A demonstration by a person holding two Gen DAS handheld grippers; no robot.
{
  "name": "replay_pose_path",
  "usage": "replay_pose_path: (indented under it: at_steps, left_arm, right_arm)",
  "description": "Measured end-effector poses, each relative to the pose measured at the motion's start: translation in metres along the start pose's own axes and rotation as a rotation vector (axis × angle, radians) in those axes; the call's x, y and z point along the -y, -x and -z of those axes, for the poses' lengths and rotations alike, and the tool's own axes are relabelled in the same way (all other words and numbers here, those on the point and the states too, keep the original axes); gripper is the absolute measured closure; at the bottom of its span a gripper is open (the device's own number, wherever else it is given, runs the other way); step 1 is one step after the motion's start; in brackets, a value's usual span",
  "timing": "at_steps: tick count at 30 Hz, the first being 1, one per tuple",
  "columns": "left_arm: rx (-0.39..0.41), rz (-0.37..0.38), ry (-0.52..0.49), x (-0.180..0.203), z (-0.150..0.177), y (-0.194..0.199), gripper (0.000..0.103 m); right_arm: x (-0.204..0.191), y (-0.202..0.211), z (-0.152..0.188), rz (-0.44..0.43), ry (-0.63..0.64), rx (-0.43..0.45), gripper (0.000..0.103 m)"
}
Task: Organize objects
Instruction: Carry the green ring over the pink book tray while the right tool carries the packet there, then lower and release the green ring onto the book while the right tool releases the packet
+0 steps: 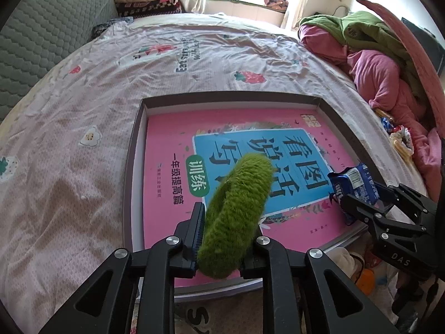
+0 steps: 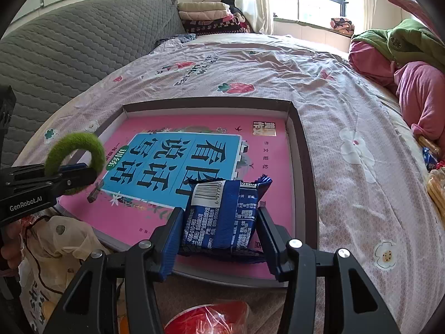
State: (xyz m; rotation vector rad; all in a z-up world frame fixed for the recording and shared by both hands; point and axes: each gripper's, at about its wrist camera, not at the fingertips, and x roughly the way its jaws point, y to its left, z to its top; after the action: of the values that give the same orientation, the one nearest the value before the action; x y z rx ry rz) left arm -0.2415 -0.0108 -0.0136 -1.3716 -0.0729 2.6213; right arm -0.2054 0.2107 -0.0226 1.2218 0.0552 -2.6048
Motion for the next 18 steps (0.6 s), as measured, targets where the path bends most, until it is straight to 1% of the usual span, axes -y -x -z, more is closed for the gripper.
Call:
replay_pose_path:
  at_steps: [13,16,18]
  left_arm:
    - [-0.007,0.005,0.013,-0.0012,0.0004,0.0017,0.080]
    - [-0.005,0.015,0.020,-0.0020,-0.0003,0.0034,0.075]
    - [-0.002,0.022,0.020,-0.0019,-0.0001,0.0048,0.069]
  right_arm:
    - [0.0004,0.0003,0.0014,-0.009,-0.011,-0.016,0.050]
    - [0.0022,0.0010,0.0009,-0.020,-0.026,-0.019,0.050]
    - [0.0026,0.0015,0.0011,-0.024,-0.032,-0.019,0.050]
